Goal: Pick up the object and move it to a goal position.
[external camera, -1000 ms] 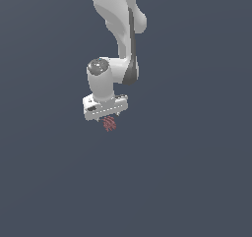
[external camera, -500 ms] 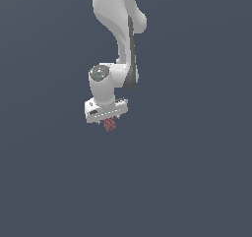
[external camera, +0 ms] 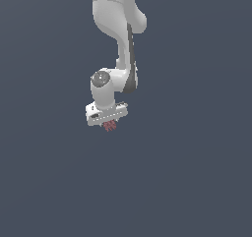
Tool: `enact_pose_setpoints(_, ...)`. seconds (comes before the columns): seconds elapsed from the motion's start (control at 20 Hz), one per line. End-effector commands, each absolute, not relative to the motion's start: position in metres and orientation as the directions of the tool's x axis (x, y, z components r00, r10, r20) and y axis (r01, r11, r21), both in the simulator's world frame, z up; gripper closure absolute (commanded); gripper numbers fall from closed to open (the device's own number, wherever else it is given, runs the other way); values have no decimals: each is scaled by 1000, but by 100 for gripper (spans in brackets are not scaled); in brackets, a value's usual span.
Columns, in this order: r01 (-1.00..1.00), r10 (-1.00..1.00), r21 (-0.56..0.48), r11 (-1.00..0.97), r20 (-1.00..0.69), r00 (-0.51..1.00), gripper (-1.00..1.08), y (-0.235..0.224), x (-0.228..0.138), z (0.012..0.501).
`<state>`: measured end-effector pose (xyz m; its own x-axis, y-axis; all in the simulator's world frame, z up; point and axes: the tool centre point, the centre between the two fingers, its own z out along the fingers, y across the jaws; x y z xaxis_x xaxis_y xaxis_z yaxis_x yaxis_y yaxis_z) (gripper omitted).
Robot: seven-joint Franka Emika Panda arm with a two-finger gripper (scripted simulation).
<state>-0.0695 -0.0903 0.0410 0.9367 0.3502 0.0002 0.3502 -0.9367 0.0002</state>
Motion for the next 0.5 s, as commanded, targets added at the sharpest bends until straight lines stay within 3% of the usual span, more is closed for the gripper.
enact_pose_setpoints(0.0, 351, 351, 0, -936, 0, 936, 108, -90, -69, 40)
enact_pose_setpoints(0.45, 350, 350, 1, -937, 1, 937, 108, -91, -69, 41)
